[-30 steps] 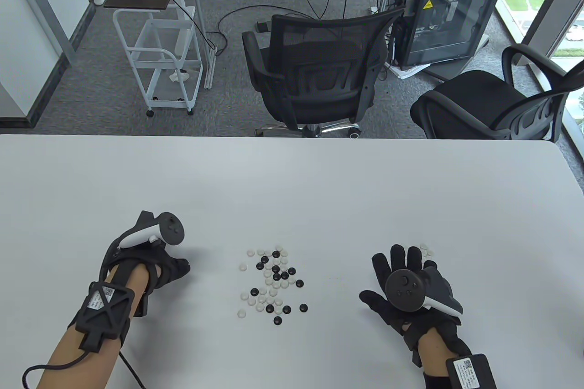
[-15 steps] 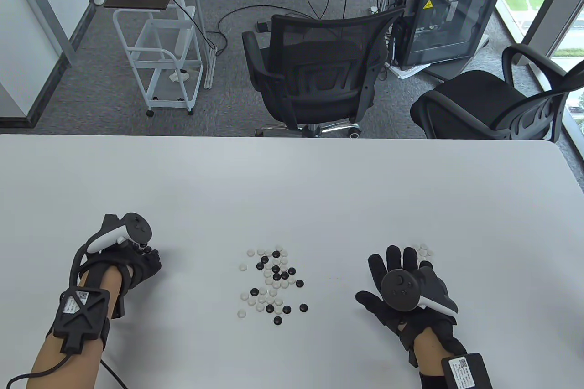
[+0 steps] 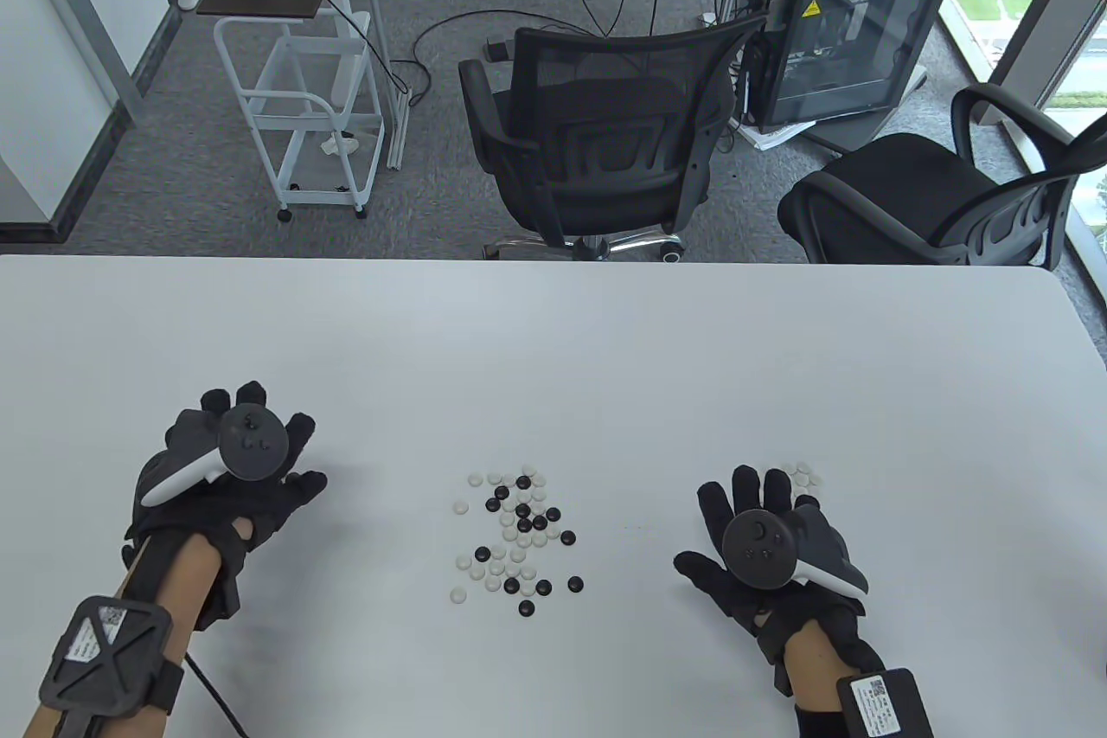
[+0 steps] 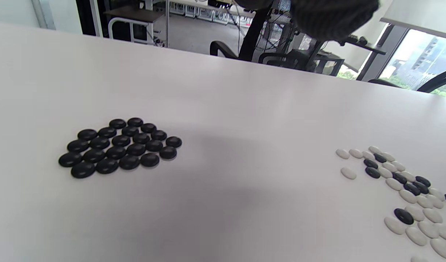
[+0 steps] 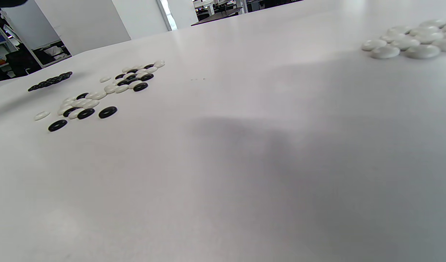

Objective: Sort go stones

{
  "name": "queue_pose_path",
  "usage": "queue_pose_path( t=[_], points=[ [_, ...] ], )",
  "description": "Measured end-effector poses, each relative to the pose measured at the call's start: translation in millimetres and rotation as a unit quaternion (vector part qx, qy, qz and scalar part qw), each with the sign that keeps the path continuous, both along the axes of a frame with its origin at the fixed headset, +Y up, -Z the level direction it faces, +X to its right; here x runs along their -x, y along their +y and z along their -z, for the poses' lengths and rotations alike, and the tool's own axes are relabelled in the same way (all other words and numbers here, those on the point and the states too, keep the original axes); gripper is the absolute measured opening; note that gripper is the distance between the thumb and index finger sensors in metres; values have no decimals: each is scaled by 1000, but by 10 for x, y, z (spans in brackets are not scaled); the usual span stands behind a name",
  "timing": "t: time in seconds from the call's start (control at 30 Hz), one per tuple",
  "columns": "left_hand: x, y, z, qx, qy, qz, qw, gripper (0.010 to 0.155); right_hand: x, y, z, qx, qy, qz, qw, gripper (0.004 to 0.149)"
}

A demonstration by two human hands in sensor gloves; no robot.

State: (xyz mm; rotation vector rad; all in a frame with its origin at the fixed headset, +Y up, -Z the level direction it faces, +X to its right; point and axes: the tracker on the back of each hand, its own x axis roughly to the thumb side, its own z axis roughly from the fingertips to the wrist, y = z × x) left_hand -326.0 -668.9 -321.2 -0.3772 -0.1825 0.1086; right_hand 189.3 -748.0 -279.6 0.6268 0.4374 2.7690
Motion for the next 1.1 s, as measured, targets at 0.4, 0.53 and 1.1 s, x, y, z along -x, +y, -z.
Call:
queue_pose_path(
  t=[0.4,0.53,1.1],
  points=[
    [-307,-60,-810,-183,-81,-14,980,82,20,-5,4,-7,7,2,1000,88],
    [-290,-268,-850,-175,-79,15,981,82,34,-38,18,-1,8,-4,1000,88],
    [-145,-745,-700,-149,-68,26,986,82,137,-154,50,18,17,-19,999,88]
  ],
)
